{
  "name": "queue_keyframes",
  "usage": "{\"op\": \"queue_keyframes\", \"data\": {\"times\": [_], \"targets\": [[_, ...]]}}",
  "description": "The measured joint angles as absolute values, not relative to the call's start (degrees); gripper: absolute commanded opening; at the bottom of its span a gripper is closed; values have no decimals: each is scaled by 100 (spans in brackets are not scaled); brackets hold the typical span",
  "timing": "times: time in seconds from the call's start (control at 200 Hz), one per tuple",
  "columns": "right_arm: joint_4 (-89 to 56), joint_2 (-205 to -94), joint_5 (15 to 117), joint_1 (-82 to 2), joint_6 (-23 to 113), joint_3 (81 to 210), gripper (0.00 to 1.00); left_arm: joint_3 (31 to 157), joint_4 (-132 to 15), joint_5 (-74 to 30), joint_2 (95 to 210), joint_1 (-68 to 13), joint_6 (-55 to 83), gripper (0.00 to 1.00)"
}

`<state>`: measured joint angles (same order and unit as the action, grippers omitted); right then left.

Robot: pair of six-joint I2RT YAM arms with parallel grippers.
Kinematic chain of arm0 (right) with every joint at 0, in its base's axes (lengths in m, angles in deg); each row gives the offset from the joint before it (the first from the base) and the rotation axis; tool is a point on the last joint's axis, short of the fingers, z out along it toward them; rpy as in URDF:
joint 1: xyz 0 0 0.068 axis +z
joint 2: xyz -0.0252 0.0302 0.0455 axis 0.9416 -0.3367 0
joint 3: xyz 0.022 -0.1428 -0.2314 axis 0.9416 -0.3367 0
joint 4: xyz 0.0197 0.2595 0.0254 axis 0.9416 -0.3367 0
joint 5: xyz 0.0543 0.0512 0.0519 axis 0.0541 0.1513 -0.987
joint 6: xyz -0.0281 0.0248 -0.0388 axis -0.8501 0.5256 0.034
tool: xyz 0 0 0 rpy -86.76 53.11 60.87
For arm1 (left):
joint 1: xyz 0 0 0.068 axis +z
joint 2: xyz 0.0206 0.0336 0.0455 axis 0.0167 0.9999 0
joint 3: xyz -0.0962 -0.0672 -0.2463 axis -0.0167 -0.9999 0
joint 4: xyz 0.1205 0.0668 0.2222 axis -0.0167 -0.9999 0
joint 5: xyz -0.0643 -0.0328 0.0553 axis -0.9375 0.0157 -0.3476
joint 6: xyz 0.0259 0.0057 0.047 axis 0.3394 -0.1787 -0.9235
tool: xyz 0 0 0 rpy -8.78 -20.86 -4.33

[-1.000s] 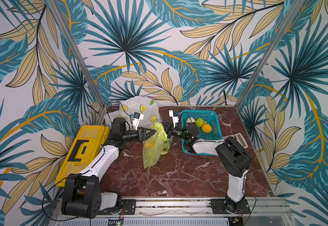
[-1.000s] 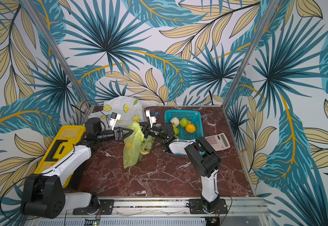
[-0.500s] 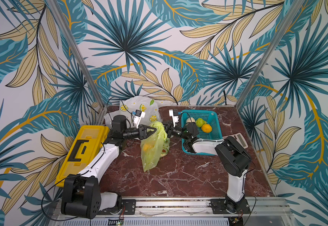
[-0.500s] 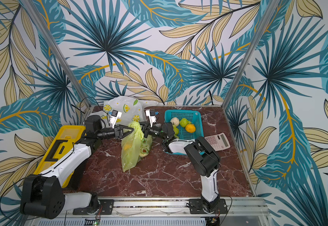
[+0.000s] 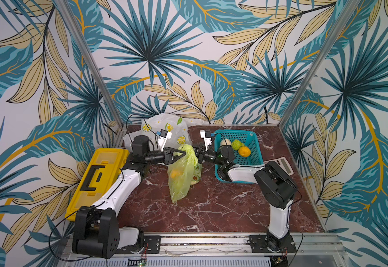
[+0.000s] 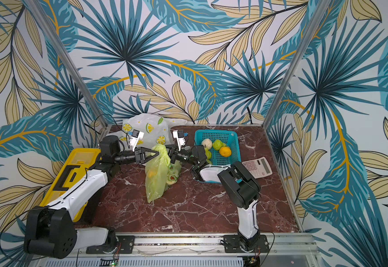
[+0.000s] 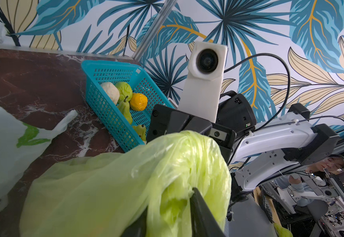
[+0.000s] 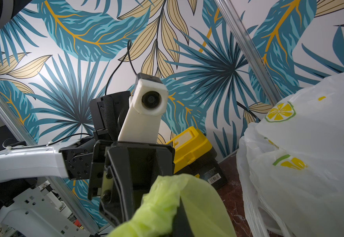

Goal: Place the pears into plastic bags & tie knots
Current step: Tie the plastic bag at the center of the board.

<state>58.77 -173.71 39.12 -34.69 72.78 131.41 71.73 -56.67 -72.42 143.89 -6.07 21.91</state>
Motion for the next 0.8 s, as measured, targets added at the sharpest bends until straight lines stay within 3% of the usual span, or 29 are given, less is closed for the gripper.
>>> {"op": "queue_keyframes", "data": {"times": [0.105,0.26,0.335,0.521,0.666,0.801], "targets": [[5879,-17371,3909,-3475,7280,13124,4,7176,-5684,-7277,14389,-568,2201,14],[5881,-17371,3881,-3478,7285,13124,5,7176,-5706,-7307,14389,-515,2184,4],[5883,-17371,3877,-3480,7296,13121,11,7176,-5715,-7307,14389,-507,2191,0],[5783,-17222,4060,-3585,7376,12695,32,7176,-5717,-7251,14389,-472,2252,0],[4694,-16392,4440,-3747,7173,12000,33,7208,-5715,-7025,14389,-450,2448,0],[2095,-15124,4926,-3764,6753,12157,30,7228,-5717,-6824,14389,-445,2573,0]]}}
